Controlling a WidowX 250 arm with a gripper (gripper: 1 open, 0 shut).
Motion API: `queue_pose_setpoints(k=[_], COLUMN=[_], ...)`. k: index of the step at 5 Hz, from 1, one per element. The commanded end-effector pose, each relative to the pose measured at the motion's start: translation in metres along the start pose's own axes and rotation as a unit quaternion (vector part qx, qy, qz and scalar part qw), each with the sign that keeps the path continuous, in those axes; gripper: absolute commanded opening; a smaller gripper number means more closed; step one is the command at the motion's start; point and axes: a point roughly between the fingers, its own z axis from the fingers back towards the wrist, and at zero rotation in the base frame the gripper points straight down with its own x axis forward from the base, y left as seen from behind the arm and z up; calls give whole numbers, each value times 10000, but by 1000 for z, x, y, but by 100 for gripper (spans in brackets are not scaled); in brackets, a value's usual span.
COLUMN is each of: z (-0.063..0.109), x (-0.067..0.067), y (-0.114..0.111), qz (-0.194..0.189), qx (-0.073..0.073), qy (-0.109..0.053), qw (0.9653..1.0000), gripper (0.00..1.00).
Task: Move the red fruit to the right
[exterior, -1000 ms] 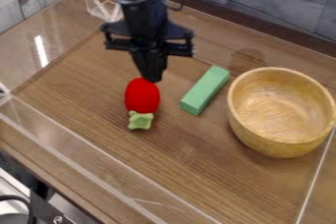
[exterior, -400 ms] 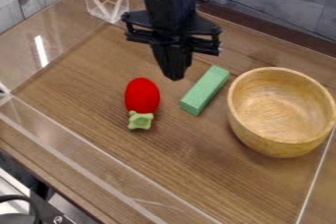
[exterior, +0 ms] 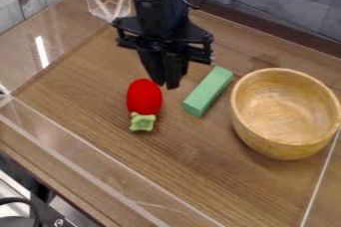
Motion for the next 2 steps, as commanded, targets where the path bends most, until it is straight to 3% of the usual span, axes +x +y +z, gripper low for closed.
queue_pose_setpoints(k=[1,2], z=[13,15], x=[3,-2], y=[-11,-19], qz=[-135,-250], qx=[-11,-24], qy=[-203,-189], qw=[9997,9995], gripper=[0,0])
